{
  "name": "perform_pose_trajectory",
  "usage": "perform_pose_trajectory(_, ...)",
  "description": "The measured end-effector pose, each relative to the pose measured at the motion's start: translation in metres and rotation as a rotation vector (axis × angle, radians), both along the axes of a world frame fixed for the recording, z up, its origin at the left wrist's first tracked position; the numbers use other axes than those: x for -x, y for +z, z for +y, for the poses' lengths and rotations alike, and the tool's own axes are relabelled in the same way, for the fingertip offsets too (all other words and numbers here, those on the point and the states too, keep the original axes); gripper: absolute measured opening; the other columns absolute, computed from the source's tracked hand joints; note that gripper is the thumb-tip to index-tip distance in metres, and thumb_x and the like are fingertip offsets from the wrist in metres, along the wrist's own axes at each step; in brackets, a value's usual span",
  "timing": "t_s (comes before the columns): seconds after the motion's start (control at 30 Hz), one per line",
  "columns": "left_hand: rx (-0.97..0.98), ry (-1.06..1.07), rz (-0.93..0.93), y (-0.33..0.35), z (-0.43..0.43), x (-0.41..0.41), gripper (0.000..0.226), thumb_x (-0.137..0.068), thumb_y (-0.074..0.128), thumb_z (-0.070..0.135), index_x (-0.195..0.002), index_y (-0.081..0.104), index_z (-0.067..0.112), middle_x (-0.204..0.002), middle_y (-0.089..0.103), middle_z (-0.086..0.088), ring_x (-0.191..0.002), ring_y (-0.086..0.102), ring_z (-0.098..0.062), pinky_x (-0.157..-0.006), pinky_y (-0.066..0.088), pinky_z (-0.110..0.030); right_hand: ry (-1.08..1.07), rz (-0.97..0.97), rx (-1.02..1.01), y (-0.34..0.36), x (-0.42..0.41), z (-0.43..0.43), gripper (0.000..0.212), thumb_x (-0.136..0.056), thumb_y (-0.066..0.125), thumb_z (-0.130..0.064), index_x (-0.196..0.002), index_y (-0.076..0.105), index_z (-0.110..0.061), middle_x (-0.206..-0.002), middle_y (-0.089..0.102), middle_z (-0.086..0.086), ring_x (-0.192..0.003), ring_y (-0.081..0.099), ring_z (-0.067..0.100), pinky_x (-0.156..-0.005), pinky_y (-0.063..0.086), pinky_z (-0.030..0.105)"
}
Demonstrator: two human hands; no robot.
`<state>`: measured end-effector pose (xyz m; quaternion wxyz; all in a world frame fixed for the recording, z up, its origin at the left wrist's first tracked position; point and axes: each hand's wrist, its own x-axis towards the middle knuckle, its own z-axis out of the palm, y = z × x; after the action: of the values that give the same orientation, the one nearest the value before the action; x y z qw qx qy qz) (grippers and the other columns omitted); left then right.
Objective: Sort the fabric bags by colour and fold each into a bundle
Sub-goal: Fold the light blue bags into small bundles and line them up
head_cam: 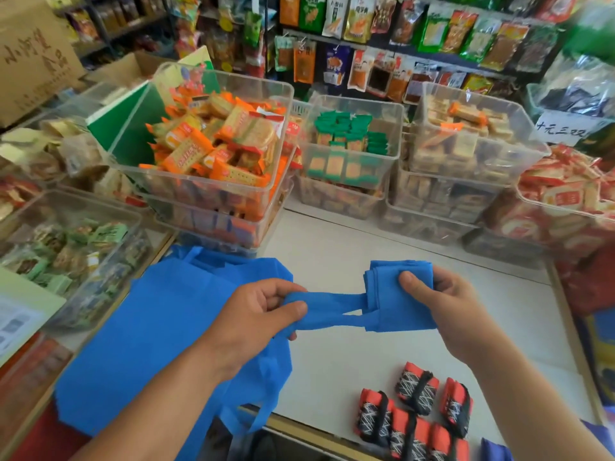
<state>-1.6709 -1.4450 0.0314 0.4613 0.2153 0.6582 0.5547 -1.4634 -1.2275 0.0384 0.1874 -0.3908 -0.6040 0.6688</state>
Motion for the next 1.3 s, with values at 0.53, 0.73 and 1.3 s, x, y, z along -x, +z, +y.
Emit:
perform_pose_trajectory(0.53,-0.183,-0.191,1.066,-0.008,0.020,-0.050,0.078,-0.084,0.062,0.075,-0.141,0.056,0.022,-0.152,0.048,0.013,-0.144,0.039,-0.001,-0.119,0.030,-0.022,-0.034,-0.066,-0.064,0.014,0.022,-0.015,0.022,-0.088,0.080,-0.031,-0.105,0.079,-0.018,-0.101,0.080,0.005,-0.094,0.077,0.026,-0.081,0.061,0.042)
perform_pose_trajectory(0.73,-0.347,-0.245,1.314,-0.037,0.026,-0.032,0.023,-0.083,0.075,0.017,-0.105,0.071,0.011,-0.111,0.069,-0.001,-0.109,0.064,-0.022,-0.089,0.055,-0.042,0.012,-0.151,0.045,0.022,0.019,0.001,0.027,-0.087,0.080,-0.034,-0.106,0.079,-0.014,-0.101,0.080,0.009,-0.093,0.077,0.029,-0.082,0.059,0.041)
perform_pose_trajectory(1.3,-0.075,0.139,0.258,-0.008,0.019,-0.012,0.021,-0.105,0.057,0.023,-0.089,0.059,0.010,-0.070,0.059,-0.011,-0.058,0.069,-0.021,-0.063,0.059,-0.034,-0.005,-0.092,0.247,-0.025,-0.003,-0.003,0.032,-0.095,0.068,-0.031,-0.120,0.071,-0.012,-0.117,0.076,0.014,-0.106,0.073,0.032,-0.098,0.056,0.048)
